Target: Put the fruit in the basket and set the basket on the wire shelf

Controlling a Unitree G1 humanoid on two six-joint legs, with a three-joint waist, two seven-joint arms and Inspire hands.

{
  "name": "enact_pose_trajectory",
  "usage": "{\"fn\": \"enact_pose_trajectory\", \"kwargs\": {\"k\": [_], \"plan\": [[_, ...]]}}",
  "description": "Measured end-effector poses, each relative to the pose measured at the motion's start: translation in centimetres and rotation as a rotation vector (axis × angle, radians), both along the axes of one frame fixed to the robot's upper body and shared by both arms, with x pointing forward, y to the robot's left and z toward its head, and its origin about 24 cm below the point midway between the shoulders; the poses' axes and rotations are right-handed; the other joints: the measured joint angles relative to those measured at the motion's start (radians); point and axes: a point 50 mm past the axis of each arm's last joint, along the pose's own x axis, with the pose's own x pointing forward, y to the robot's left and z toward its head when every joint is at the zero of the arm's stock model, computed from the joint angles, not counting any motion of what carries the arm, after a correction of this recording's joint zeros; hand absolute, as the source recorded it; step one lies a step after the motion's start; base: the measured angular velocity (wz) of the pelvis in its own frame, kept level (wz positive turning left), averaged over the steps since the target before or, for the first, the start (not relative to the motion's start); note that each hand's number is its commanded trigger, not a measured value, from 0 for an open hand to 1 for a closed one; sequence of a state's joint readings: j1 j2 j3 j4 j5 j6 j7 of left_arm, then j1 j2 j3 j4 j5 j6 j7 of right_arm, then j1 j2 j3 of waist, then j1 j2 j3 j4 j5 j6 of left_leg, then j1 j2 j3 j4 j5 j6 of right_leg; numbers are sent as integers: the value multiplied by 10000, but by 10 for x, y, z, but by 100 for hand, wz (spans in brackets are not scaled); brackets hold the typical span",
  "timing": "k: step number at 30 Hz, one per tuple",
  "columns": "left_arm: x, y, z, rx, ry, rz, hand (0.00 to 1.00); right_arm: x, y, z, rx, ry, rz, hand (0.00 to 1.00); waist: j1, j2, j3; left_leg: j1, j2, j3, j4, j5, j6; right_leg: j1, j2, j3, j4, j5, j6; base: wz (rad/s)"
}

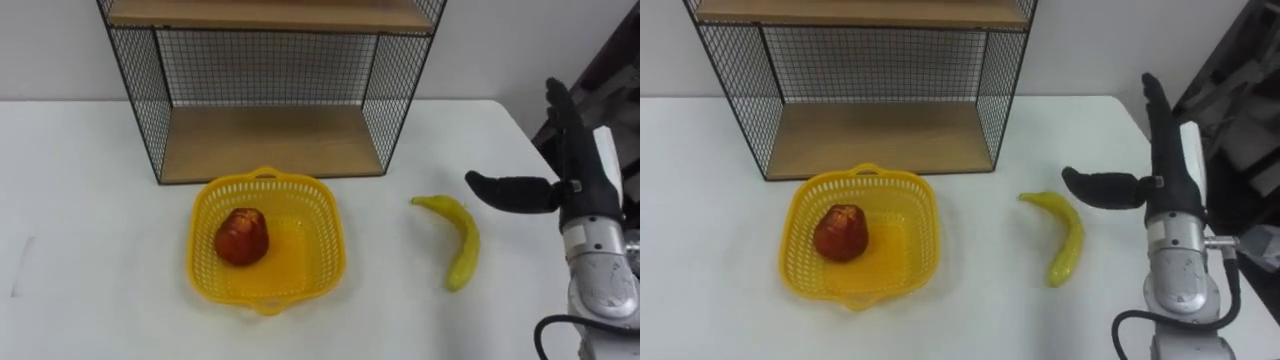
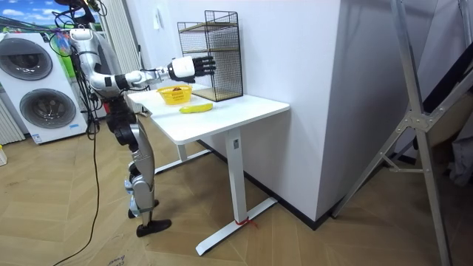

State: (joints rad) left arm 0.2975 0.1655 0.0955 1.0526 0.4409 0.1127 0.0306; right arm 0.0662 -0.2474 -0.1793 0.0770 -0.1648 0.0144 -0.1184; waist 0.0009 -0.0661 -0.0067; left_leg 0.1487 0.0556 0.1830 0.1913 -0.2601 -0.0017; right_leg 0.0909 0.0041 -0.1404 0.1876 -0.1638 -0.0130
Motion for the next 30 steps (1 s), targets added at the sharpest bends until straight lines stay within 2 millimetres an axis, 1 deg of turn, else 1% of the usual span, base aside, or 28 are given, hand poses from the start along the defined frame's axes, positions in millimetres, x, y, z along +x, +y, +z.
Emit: {"fn": "enact_pose_trajectory", "kwargs": {"k": [2, 7, 9, 12, 15, 22, 24, 27, 30], "plan": [[0, 0, 0, 23, 55, 19, 0, -1, -2, -6, 40, 310, -111, 0, -4, -7, -1, -4, -3, 0, 22, 1, 2, -6, -8, 5, -2, 0, 0, 0], [4, 2, 1, 128, -39, -10, 0, -2, -4, -18, 133, 915, -154, 0, 47, -48, 33, -24, -1, -2, 47, 2, 1, -19, -22, 12, -18, -5, 3, 0], [5, 2, 2, 183, -39, -10, 0, -3, -1, -27, 158, 1441, -5, 0, 55, -97, 59, -29, -1, -1, 60, 2, 1, -27, -22, 13, -24, -7, 3, 0], [5, 1, 1, 200, 27, -138, 0, -5, 4, -40, 302, 2207, 388, 0, 61, -158, 79, -29, -9, -2, 68, 2, 1, -50, -22, 16, -24, -11, 7, 0], [5, 1, 1, 209, 55, -192, 0, -6, 7, -48, 246, 2658, 637, 0, 93, -177, 84, -28, -26, -6, 65, 2, 2, -74, -33, 10, -25, -27, 17, 0], [7, 2, 2, 213, -56, -219, 0, -7, 7, -50, 77, 2860, 767, 0, 165, -181, 79, -21, -35, -41, 59, 3, 2, -74, -38, -3, -25, -52, 17, 0], [10, 2, 3, 188, -160, -252, 0, -7, 7, -50, -222, 2945, 833, 0, 269, -176, 82, -8, -36, -42, 60, 2, 2, -60, -37, 2, -39, -52, 17, 0], [12, 2, 3, 163, -243, -275, 0, -7, 7, -50, -300, 3032, 961, 0, 316, -175, 82, -14, -39, -42, 58, 2, 2, -48, -37, 2, -40, -52, 17, 0], [13, 2, 4, 91, -297, -300, 0, -7, 15, -54, -810, 3409, 1530, 0, 356, -164, 84, -50, -38, -60, 61, 2, 2, -55, -31, 2, -60, -52, 17, 0]]}}
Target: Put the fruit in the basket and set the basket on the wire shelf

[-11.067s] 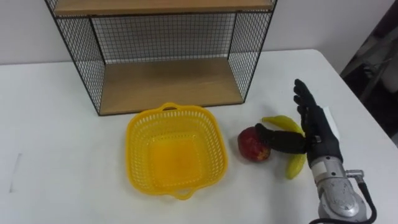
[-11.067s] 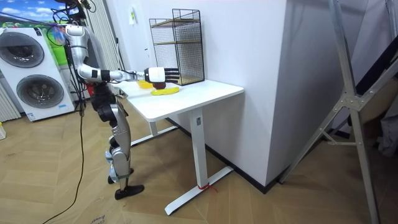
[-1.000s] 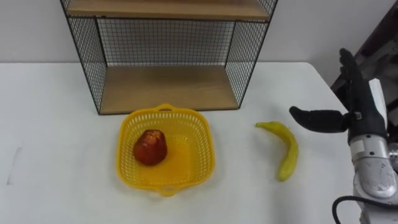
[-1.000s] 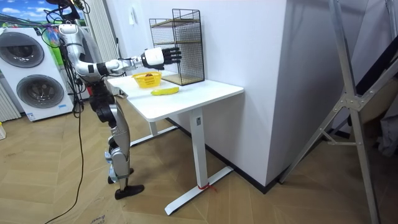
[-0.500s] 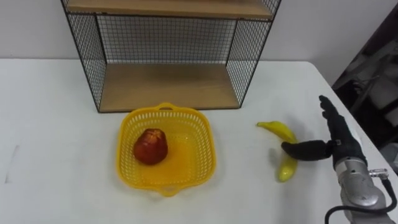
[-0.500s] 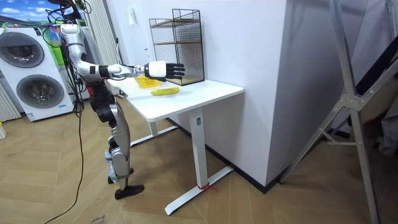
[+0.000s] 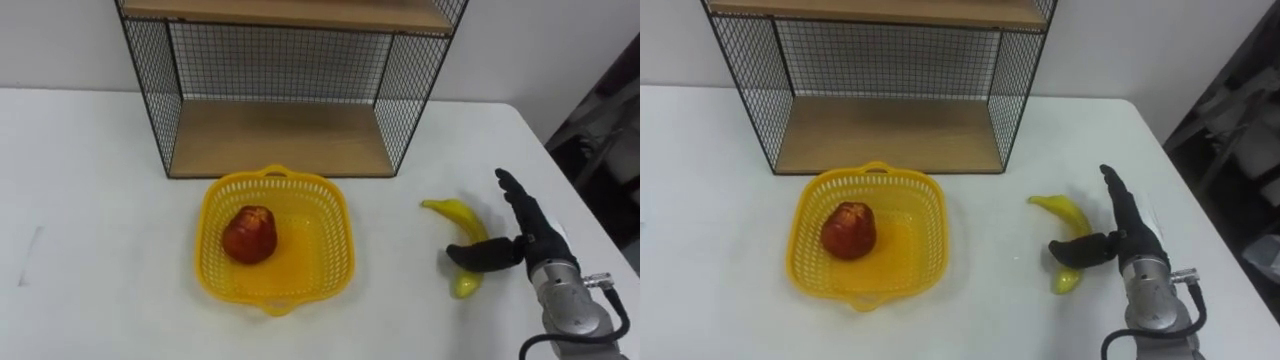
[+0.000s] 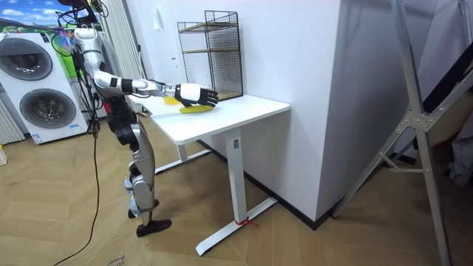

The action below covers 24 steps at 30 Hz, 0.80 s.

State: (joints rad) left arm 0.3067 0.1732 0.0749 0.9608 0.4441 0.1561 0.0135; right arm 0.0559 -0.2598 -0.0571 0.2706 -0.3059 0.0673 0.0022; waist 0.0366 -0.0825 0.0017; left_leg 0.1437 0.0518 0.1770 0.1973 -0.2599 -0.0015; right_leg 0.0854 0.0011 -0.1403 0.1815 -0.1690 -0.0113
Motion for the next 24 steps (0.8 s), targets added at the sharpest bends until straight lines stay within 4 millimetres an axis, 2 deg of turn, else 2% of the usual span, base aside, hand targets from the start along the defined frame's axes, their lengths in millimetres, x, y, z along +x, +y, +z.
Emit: {"fn": "enact_pose_trajectory", "kwargs": {"k": [8, 12, 13, 16, 24], "plan": [[3, 1, 0, -97, 151, 37, 0, 8, -8, -8, 127, 719, 93, 0, -64, -25, -48, 0, 32, -3, 18, 0, 0, 82, 12, -41, -1, 11, -16, 1], [1, 2, 0, -78, 265, 44, 0, 6, -14, -18, 373, 1259, -60, 0, -108, -96, -98, 98, 17, -205, 74, -2, -3, 310, 1, -244, -114, 17, -19, 15], [0, 2, 0, -63, 323, 51, 0, 6, -14, -21, 444, 1377, -107, 0, -107, -127, -88, 155, 14, -257, 82, -2, -3, 373, -2, -280, -124, 16, -19, 11], [0, 2, 0, -61, 357, 70, 0, 8, -17, -27, 765, 1735, -239, 100, -95, -164, -79, 214, 8, -342, 72, -9, -5, 500, -14, -328, -142, 13, -20, 10], [0, 2, -1, -72, 460, 98, 0, 7, -31, -30, -107, 2063, -529, 100, -32, -142, -94, 211, -59, -558, 175, -7, 2, 588, -122, -411, -150, 5, -12, 7]]}}
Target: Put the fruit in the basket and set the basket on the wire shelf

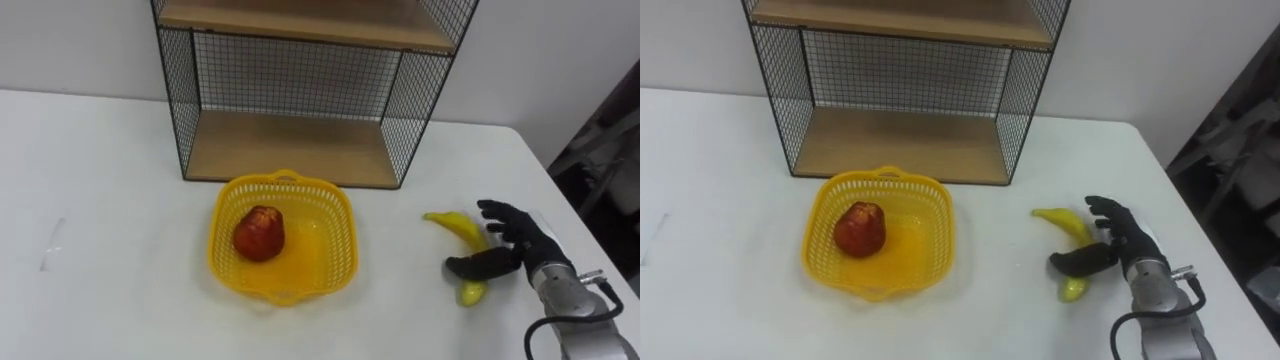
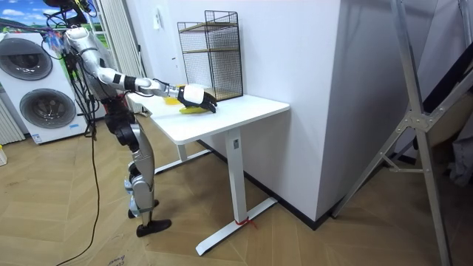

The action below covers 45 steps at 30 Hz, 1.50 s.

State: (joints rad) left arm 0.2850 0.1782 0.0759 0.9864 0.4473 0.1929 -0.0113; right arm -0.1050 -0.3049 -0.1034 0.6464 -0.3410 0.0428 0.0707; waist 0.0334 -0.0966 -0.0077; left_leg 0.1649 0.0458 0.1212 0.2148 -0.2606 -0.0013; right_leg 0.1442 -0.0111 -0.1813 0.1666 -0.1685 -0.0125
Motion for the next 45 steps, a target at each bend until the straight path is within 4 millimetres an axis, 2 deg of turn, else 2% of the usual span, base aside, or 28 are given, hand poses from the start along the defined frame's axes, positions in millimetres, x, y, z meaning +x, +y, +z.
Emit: {"fn": "enact_pose_trajectory", "kwargs": {"k": [9, 20, 28, 29, 32, 35, 38, 42, 45], "plan": [[7, 0, 1, 60, -185, -73, 0, 2, -8, 4, -1877, 64, 224, 100, 23, 81, -45, 40, 30, -112, -26, -1, -1, 81, 89, -149, 1, 0, 4, 3], [8, 1, 1, 131, -205, -124, 0, 0, -5, 1, -1629, -16, -70, 100, -16, 118, -49, 61, 32, -109, -106, -2, -5, 116, 100, -128, 33, 6, -4, 0], [9, -2, 0, -1, -223, -45, 0, 4, 5, 16, -1568, -519, 45, 100, 11, 253, -54, -3, 38, -67, -108, 6, -18, -38, 119, -67, 71, 16, -22, -2], [11, -2, 0, -13, -292, -76, 0, 5, 12, 21, -1757, -677, 505, 100, 10, 256, -49, -88, 37, -16, -110, 12, -22, -162, 116, -17, 110, 16, -23, -19], [18, -3, 0, -60, -471, -188, 0, 17, 36, 43, -1782, -1540, 1674, 100, -7, 300, 62, -256, 28, 160, -107, 27, -4, -422, 114, 226, 263, 14, -25, -20], [28, -6, 0, -57, -850, -450, 0, 26, 56, 71, -1770, -2882, 2405, 100, 31, 337, 107, -354, -11, 227, -106, 56, 39, -638, 86, 359, 352, 4, -5, -9], [26, -5, 0, 11, -851, -441, 0, 30, 75, 97, -1714, -4057, 3085, 100, 72, 342, 115, -341, -5, 310, -128, 57, 40, -658, 93, 414, 356, -3, 6, -5], [22, -6, -1, -2, -724, -429, 0, 34, 89, 133, -1508, -5529, 3635, 100, 87, 360, 124, -317, -5, 301, -159, 57, 40, -707, 101, 428, 354, -2, 5, -3], [22, -8, -2, 28, -736, -617, 0, 34, 96, 146, -1312, -6028, 3926, 100, 167, 349, 116, -314, -5, 305, -172, 57, 40, -735, 100, 429, 355, -2, 6, -1]]}}
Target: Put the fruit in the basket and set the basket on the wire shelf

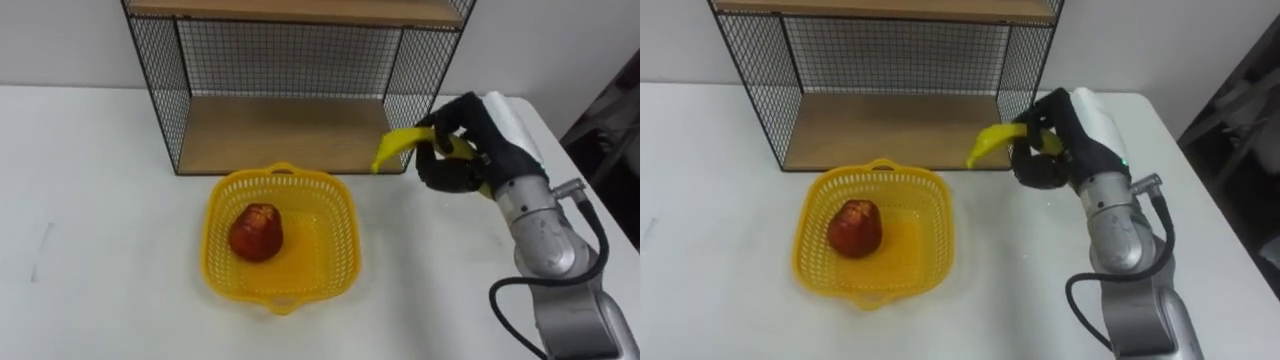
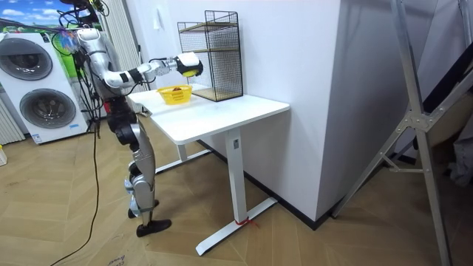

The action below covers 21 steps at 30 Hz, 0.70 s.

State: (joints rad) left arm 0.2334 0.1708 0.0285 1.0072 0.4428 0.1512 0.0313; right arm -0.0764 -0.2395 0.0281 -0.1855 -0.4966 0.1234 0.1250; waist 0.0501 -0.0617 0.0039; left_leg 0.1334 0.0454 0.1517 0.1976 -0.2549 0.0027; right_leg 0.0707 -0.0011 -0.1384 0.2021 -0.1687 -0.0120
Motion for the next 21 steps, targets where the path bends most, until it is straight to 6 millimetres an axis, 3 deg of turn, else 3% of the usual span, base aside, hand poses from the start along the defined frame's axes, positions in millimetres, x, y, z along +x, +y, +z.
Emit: {"fn": "enact_pose_trajectory", "kwargs": {"k": [7, 9, 21], "plan": [[5, -6, -3, -67, 116, -447, 0, -5, 29, 17, 590, -439, 1527, 100, 160, 31, -17, -179, 13, 14, -14, -1, 0, -123, 8, -14, 31, 8, -9, 0], [7, -7, -3, -112, 171, -519, 0, -8, 40, 21, 546, -450, 2116, 100, 344, 53, -31, -205, 26, 87, -69, 2, -6, -187, 29, 12, 36, 40, -25, -7], [11, -12, -4, -357, 240, -1030, 0, -21, 84, 13, 22, 706, 4736, 98, 769, 93, -44, -237, 23, 1, 15, 5, -4, -192, 5, -45, 3, 41, -25, 0]]}}
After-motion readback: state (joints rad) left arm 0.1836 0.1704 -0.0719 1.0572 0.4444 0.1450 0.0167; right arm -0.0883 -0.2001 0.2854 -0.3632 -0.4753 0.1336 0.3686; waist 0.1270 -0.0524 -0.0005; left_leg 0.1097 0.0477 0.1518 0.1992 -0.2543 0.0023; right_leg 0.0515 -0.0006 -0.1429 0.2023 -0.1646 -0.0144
